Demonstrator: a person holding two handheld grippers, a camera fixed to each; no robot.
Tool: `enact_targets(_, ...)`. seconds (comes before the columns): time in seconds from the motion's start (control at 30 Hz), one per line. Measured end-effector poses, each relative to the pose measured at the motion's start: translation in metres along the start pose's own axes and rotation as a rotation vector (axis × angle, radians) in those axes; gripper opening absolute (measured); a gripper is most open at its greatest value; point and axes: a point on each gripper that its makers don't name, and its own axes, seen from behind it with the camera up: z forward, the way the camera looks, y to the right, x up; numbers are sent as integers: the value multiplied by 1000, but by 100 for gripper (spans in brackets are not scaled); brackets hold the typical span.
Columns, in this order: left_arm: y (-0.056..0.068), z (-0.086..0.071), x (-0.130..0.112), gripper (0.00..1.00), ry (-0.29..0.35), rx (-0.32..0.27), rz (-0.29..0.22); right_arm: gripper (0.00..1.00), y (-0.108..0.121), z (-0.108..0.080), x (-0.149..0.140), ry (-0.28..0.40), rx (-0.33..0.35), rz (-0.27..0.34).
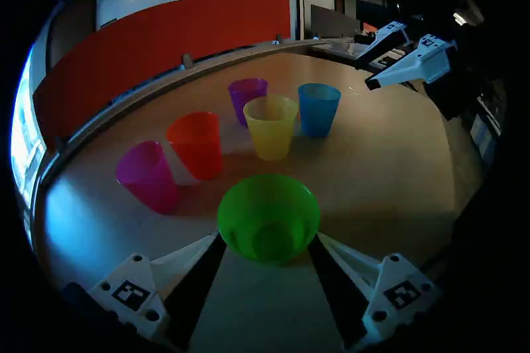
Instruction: Pour water
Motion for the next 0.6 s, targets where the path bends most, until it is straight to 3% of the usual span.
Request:
enact_targets(0.3,-4,-13,-11,87,-25,30,-1,94,-1,-2,1,12,2,3)
enact_targets(0.6,-21,-42,-14,87,-28,104,-63,94,-3,-2,2,28,6,8)
